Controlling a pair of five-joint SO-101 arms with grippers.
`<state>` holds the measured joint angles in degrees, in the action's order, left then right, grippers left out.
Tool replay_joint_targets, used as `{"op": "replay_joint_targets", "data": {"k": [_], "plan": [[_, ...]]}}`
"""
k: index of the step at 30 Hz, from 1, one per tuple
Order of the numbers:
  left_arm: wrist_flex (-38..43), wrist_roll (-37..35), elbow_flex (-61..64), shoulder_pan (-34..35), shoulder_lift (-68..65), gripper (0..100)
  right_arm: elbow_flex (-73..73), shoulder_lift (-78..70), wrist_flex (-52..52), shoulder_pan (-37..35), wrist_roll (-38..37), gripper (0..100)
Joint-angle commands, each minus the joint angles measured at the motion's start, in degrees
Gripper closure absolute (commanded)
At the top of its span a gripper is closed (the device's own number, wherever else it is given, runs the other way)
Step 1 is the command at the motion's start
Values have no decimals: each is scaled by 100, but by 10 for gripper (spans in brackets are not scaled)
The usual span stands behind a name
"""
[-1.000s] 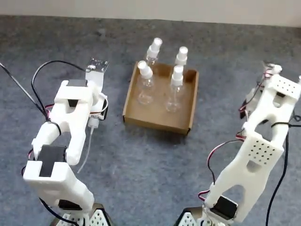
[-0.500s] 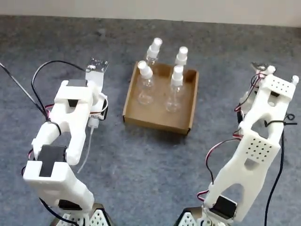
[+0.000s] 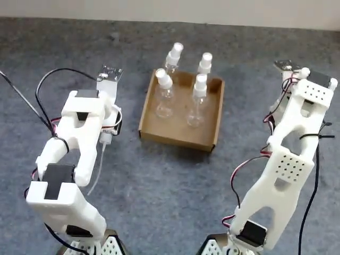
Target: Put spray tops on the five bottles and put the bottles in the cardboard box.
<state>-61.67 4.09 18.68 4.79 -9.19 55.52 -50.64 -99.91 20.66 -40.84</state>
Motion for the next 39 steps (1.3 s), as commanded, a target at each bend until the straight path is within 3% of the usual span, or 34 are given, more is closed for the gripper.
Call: {"op": "replay_joint_targets", "data": {"k": [1, 9, 17, 20, 23, 28, 35, 39], "plan": [[79, -53, -259, 84, 31, 996, -242, 127, -127, -4, -290, 709], [79, -53, -259, 84, 31, 996, -725, 127, -101, 145, -387, 716], [53, -70, -259, 84, 31, 996, -347, 145, -110, 171, -149, 976], [44, -79, -303, 92, 92, 996, -4, 268, -136, 154, -114, 995], [26, -88, -462, 101, 400, 997, 400, 769, -136, 75, 396, 995], [-440, -369, -646, 75, 1666, 996, 75, 2325, -136, -611, 976, 995], [-1099, -404, -1226, 84, 3881, 996, -2571, 5077, -92, -2457, 1600, 995], [-1125, -422, -1305, 92, 5042, 996, -4242, 6554, 611, -3670, 1996, 995]]}}
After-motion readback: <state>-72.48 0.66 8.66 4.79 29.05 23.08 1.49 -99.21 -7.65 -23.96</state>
